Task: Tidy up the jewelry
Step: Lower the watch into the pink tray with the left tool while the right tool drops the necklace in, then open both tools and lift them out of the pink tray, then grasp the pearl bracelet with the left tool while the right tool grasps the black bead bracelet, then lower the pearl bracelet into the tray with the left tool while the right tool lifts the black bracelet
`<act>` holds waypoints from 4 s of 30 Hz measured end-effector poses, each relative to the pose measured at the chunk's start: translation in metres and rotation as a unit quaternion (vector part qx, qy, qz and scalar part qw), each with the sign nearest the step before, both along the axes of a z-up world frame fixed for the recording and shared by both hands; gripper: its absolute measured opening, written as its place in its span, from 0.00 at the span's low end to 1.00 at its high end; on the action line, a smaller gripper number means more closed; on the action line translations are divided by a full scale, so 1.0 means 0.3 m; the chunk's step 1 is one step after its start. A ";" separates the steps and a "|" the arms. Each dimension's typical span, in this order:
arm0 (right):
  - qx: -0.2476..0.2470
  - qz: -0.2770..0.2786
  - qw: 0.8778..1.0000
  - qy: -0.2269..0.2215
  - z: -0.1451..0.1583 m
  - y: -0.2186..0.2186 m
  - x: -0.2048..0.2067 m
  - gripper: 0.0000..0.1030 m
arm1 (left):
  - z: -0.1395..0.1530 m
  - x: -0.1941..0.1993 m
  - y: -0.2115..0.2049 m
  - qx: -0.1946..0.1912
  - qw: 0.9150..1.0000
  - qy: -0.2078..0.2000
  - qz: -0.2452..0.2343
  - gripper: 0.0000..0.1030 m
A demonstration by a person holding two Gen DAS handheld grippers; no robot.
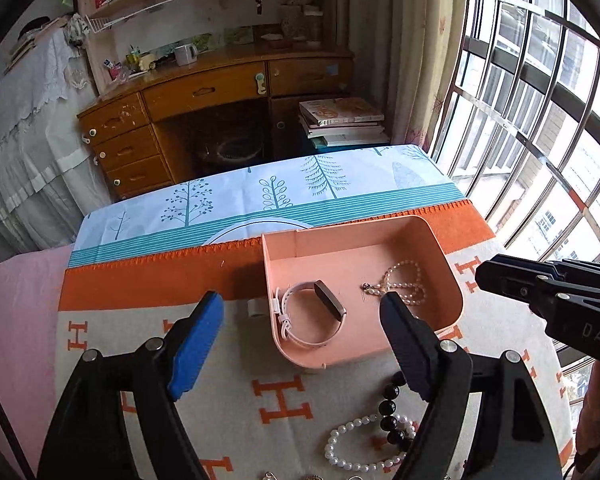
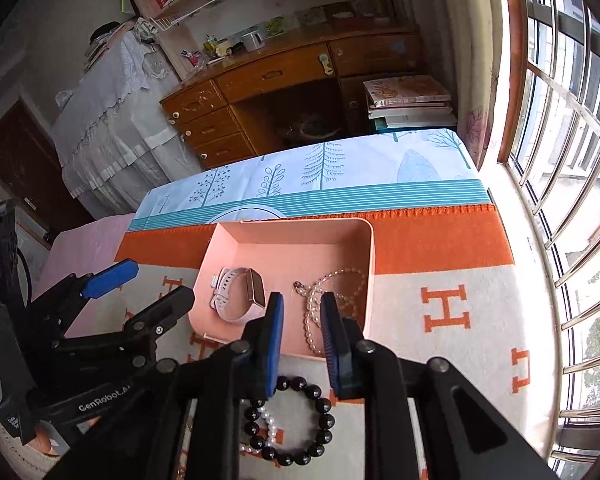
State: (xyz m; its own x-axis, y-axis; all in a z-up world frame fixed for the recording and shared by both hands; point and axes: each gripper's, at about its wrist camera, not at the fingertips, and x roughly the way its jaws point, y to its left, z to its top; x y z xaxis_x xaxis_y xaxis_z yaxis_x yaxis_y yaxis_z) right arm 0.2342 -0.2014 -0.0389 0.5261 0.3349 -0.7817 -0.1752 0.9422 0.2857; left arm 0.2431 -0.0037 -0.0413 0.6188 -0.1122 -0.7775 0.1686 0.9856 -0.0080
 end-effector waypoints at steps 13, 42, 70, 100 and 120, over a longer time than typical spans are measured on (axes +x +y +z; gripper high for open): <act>0.002 -0.004 0.999 -0.050 0.150 -0.049 -0.210 0.19 | 0.174 -0.188 0.069 -0.017 1.000 0.023 0.011 0.77; -0.030 0.041 0.998 -0.044 0.142 -0.013 -0.424 0.19 | 0.037 -0.384 0.015 0.054 0.995 0.085 -0.001 0.77; -0.079 0.026 0.991 0.105 -0.291 0.030 -0.161 0.40 | -0.371 -0.142 0.091 -0.029 0.976 0.213 0.031 0.65; -0.067 0.008 0.998 -0.019 0.010 -0.024 -0.249 0.15 | 0.012 -0.155 -0.074 -0.061 0.991 0.115 -0.019 0.05; -0.057 -0.007 0.996 -0.064 0.130 -0.043 -0.216 0.15 | 0.041 0.141 -0.162 -0.050 0.997 0.061 0.010 0.05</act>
State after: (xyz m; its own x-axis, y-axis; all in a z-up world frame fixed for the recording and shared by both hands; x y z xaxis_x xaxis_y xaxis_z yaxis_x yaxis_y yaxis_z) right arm 0.1694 -0.2144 0.0000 0.6276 0.2403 -0.7406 -0.1904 0.9697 0.1533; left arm 0.2855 -0.0522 -0.0291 0.5230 -0.1812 -0.8329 0.1415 0.9820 -0.1248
